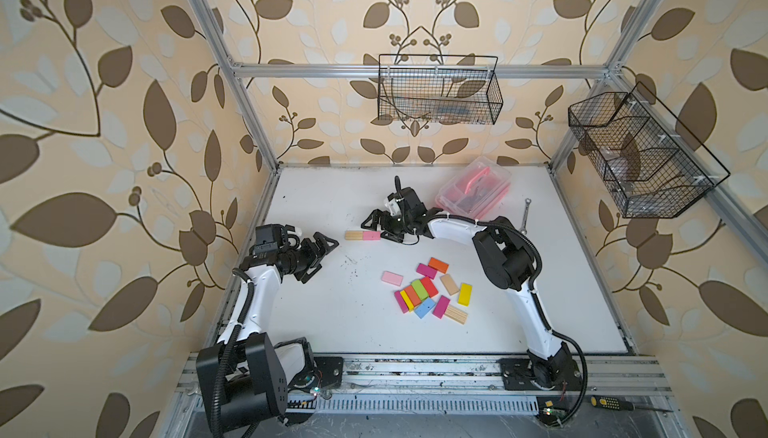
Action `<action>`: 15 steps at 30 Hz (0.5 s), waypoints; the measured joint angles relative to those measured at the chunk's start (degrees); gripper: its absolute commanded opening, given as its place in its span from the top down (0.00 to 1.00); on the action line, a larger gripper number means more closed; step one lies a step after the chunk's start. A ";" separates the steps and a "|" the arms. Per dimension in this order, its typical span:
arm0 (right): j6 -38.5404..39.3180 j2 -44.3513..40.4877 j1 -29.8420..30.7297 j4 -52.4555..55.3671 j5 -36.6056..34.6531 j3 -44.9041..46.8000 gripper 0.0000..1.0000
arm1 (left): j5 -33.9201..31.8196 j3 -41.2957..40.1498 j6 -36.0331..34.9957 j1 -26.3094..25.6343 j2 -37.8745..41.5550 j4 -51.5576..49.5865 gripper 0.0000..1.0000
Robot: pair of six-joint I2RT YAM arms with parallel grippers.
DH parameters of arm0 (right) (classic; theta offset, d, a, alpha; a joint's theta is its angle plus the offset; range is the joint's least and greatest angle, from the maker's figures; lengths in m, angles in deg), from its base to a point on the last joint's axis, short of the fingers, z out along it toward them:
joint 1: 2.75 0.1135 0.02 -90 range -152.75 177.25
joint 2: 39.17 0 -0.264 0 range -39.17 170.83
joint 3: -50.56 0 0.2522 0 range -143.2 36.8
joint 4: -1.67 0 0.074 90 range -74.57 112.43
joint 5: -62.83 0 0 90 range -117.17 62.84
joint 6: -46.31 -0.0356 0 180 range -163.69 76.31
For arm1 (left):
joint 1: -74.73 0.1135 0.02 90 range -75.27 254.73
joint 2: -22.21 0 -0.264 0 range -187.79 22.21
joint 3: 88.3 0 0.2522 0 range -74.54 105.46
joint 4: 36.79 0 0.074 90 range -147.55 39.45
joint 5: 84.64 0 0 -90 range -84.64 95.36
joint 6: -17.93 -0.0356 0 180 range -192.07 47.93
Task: Assemble the number 7 with building blocks
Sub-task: Adjust the building block at the center of the board.
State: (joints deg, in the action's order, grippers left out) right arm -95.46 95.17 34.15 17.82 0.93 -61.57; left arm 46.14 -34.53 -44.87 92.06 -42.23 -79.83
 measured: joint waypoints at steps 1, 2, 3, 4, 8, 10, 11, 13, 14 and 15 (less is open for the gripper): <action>0.39 -0.15 -0.24 0.17 -0.02 0.04 0.00 | 0.17 -0.07 0.00 -0.02 0.00 0.09 0.01; 0.87 -0.48 -0.68 0.48 -0.04 0.28 0.00 | 0.42 -0.09 0.00 -0.02 0.00 0.15 0.01; 1.46 -1.07 -1.22 0.72 -0.09 0.76 0.00 | 0.76 -0.09 0.00 -0.04 0.02 0.31 0.01; 2.03 -1.77 -1.77 0.92 -0.20 1.33 0.00 | 0.92 -0.09 -0.02 -0.13 0.11 0.55 0.01; 5.55 -7.93 -4.70 2.23 -0.81 5.01 0.00 | 1.22 -0.39 -0.33 -1.92 1.40 1.40 0.01; 7.72 -12.59 -6.01 2.95 -1.31 7.04 0.00 | 1.18 -0.57 -0.74 -3.72 2.73 1.44 0.01; 9.01 -15.26 -6.56 3.48 -1.60 7.96 0.00 | 1.07 -0.57 -1.18 -4.92 3.61 1.44 0.01; 11.78 -20.52 -7.13 4.63 -2.43 9.51 0.00 | 0.57 -0.57 -2.05 -7.65 5.25 1.40 0.01; 13.40 -23.54 -7.19 5.38 -2.99 10.47 0.00 | 0.04 -0.57 -2.64 -9.38 6.01 1.18 0.01; 15.02 -26.34 -7.17 6.10 -3.63 11.39 0.00 | -0.98 -0.50 -3.28 -11.41 6.64 0.76 0.01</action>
State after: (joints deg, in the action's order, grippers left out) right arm -80.44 68.83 26.98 23.92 -2.70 -50.18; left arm 45.15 -35.03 -48.15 80.65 -35.59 -79.06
